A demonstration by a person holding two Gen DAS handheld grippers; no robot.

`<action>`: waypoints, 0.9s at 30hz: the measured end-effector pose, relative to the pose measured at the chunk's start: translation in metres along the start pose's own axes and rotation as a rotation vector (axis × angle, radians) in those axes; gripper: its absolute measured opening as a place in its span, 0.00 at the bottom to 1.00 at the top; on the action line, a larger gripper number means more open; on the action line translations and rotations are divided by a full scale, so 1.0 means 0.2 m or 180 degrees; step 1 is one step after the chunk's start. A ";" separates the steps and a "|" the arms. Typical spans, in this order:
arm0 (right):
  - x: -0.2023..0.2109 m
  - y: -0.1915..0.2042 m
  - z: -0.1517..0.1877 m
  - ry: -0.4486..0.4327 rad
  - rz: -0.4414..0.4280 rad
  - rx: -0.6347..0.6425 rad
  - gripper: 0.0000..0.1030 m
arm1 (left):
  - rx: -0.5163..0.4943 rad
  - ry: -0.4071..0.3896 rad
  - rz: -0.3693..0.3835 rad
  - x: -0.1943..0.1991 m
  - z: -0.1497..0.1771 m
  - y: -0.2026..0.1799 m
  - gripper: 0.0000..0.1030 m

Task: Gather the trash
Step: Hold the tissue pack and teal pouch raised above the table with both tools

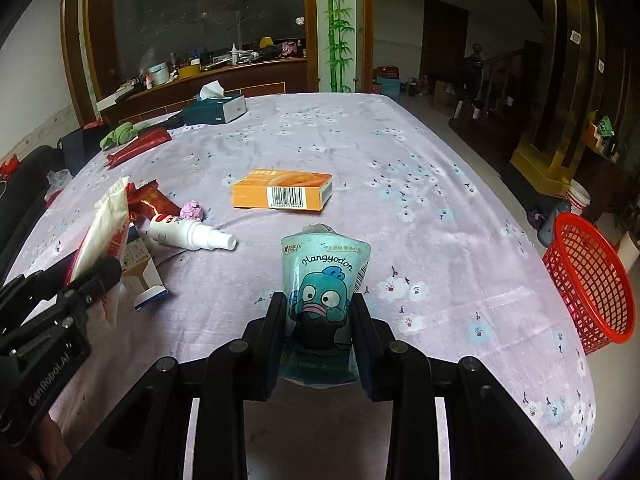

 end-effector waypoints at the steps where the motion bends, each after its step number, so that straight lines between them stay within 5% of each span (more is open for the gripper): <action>1: 0.00 0.00 0.00 0.0004 -0.0007 -0.0006 0.32 | -0.0010 0.0011 0.0003 0.00 0.00 0.00 0.37; 27: 0.04 -0.02 0.02 0.0001 -0.0093 -0.0059 0.32 | -0.0040 0.0070 0.0018 -0.03 0.02 -0.03 0.37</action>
Point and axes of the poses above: each gripper's, at about its wrist camera, not at the fingertips, and x roughly against the way its jaws point, y to its left, z to its underside, the point moved 6 cm from there along -x, roughly the way its jaws point, and after that the axes turned 13 degrees about y, right-handed, at the moved point
